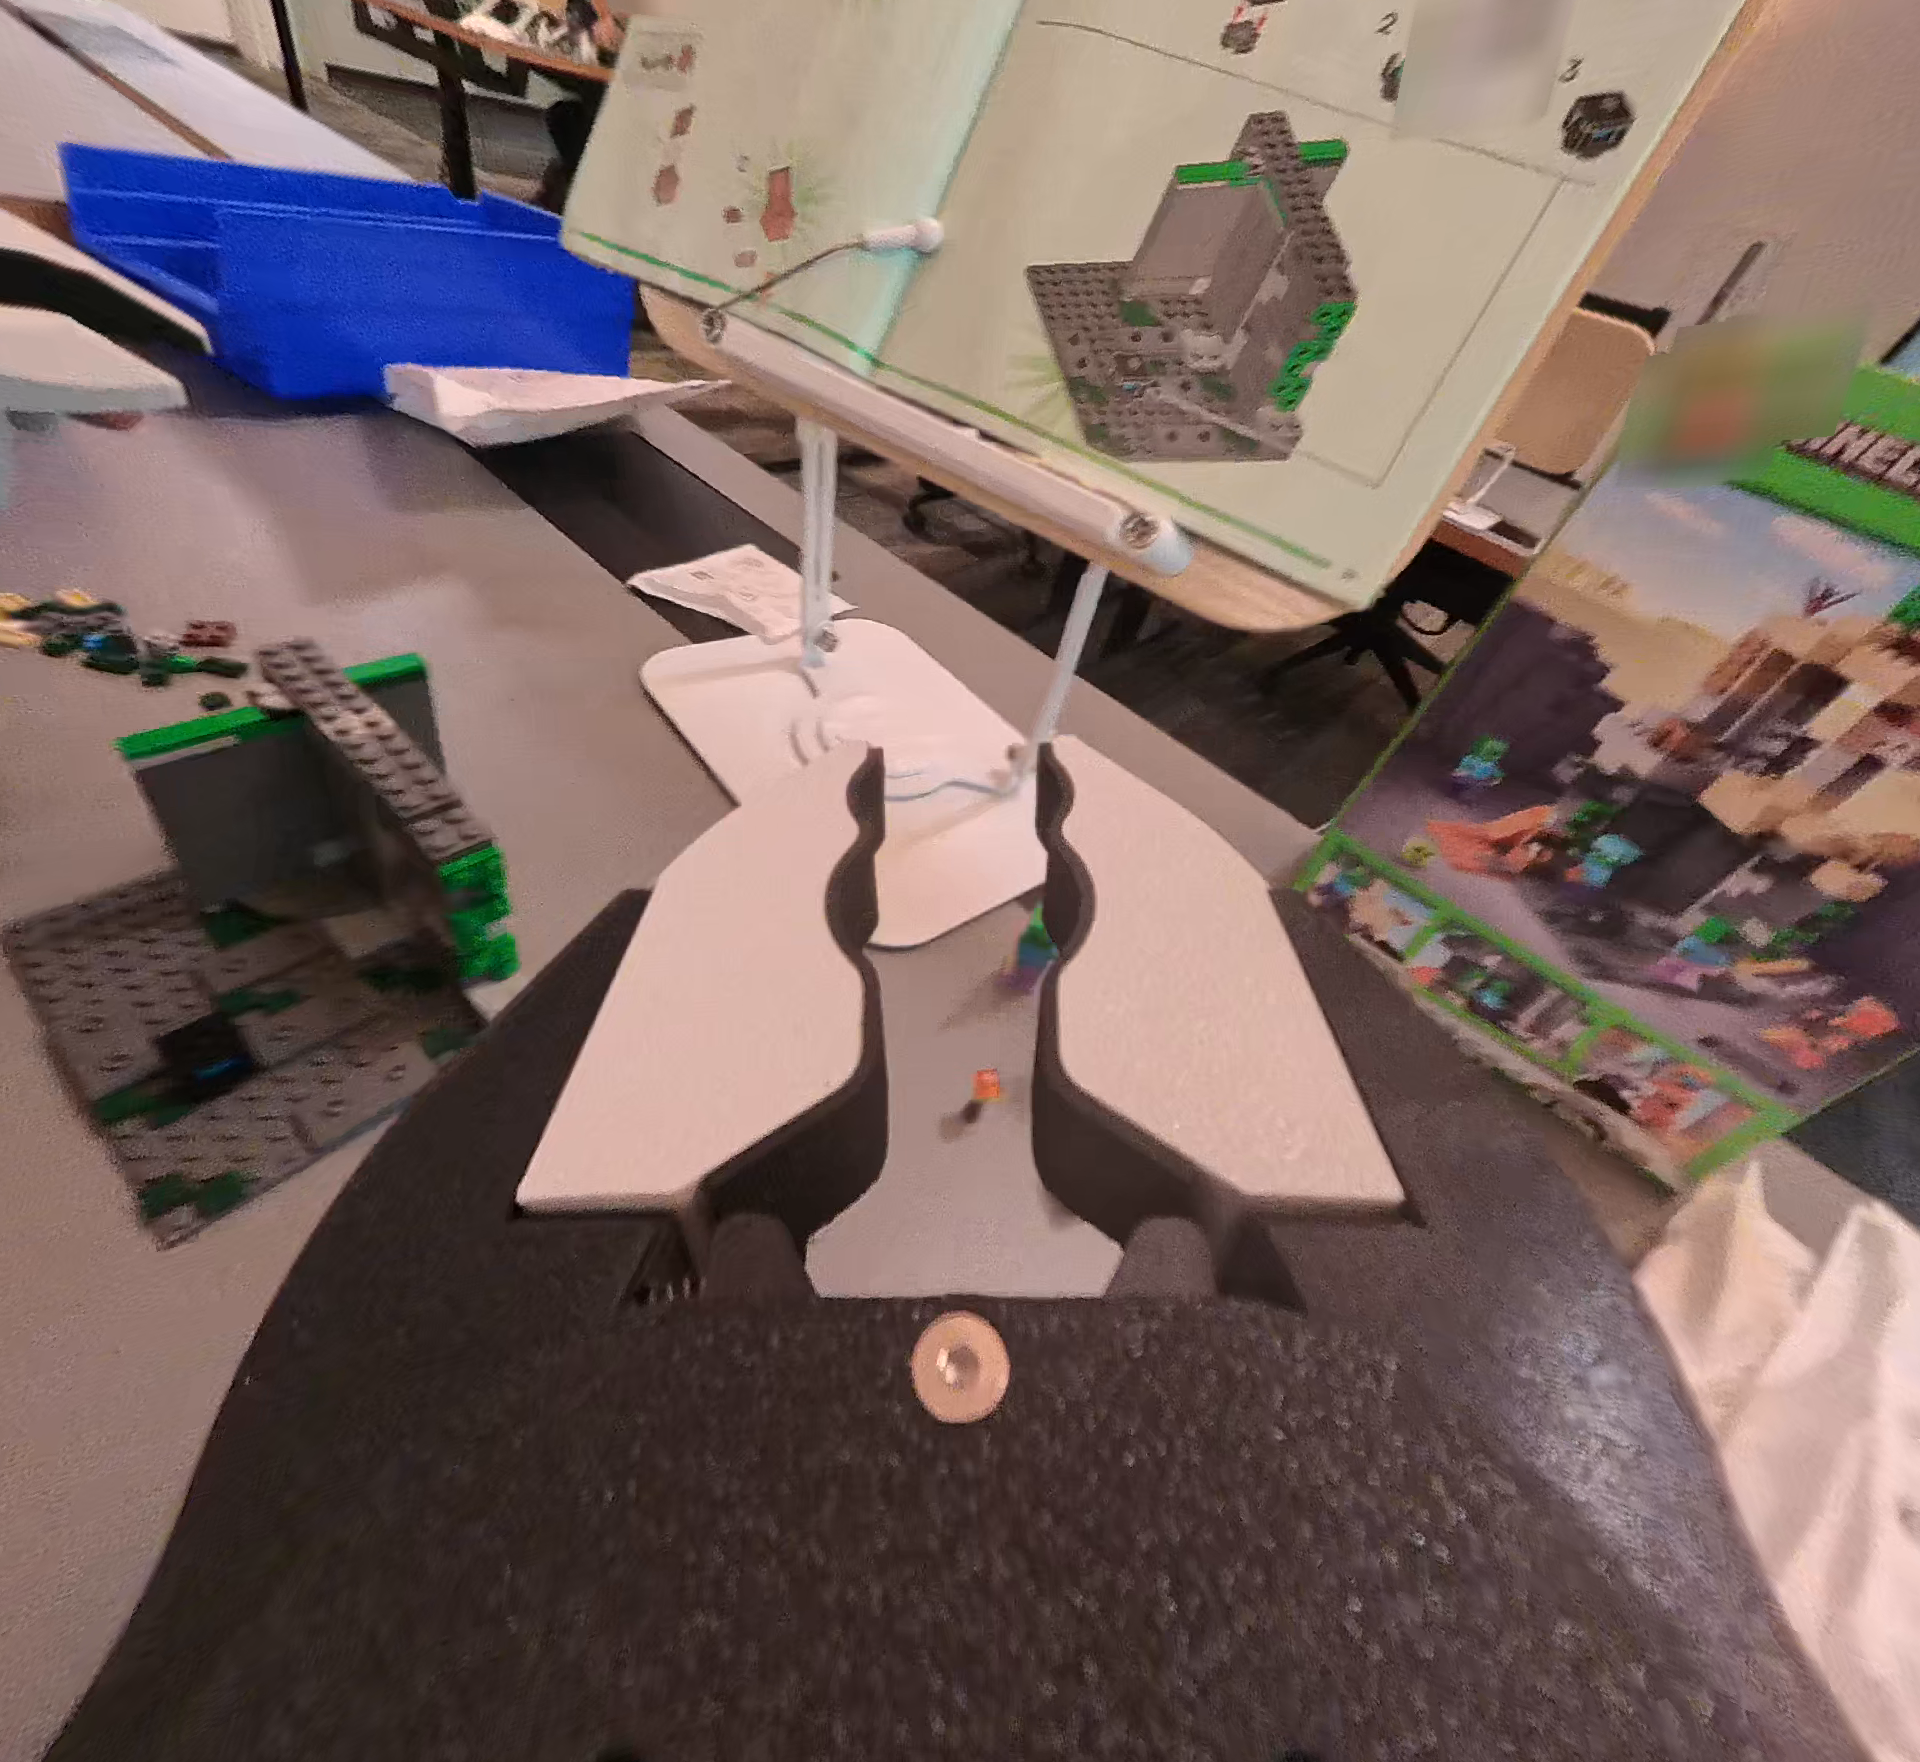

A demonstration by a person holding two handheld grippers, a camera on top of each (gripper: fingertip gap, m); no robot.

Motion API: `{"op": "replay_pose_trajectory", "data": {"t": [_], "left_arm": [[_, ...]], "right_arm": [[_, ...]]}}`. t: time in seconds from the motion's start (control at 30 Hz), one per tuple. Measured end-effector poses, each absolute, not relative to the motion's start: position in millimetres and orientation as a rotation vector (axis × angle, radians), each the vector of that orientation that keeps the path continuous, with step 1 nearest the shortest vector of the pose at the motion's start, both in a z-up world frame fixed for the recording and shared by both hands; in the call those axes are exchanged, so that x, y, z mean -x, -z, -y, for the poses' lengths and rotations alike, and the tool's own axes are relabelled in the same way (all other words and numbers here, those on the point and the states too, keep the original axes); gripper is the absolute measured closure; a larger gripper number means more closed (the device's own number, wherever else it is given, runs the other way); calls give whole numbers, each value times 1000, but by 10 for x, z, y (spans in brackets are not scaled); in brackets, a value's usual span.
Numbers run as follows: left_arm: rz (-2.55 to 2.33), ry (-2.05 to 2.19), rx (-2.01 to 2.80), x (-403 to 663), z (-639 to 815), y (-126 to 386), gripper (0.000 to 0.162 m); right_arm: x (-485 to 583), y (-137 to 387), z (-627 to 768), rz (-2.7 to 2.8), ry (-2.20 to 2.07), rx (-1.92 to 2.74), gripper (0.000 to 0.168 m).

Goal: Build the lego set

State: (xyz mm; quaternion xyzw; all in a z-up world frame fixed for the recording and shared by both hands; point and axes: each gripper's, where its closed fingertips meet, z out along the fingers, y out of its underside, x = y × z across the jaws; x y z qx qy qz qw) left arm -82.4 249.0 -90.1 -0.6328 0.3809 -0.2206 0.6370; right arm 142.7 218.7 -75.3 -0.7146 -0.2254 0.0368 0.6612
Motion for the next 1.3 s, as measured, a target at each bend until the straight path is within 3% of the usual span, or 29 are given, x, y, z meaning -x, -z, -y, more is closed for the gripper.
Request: {"op": "replay_pose_trajectory", "data": {"t": [0.37,0.87,1.0,1.1,1.3], "left_arm": [[-1042,211,1414,230,-3544,322,136],[-1115,-6,1428,-81,-4162,393,140],[-1115,-60,1402,-67,-4135,401,145],[-1137,-75,1383,-87,-4088,468,161],[-1063,-25,1405,-73,-4095,450,161]], "right_arm": [[-1887,667,-3067,862,330,1630,141],[-1838,565,-3390,1036,361,1526,141],[-1832,524,-3401,1039,376,1520,142],[-1832,512,-3407,1051,395,1520,142],[-1858,485,-3470,1106,463,1520,143]]}}
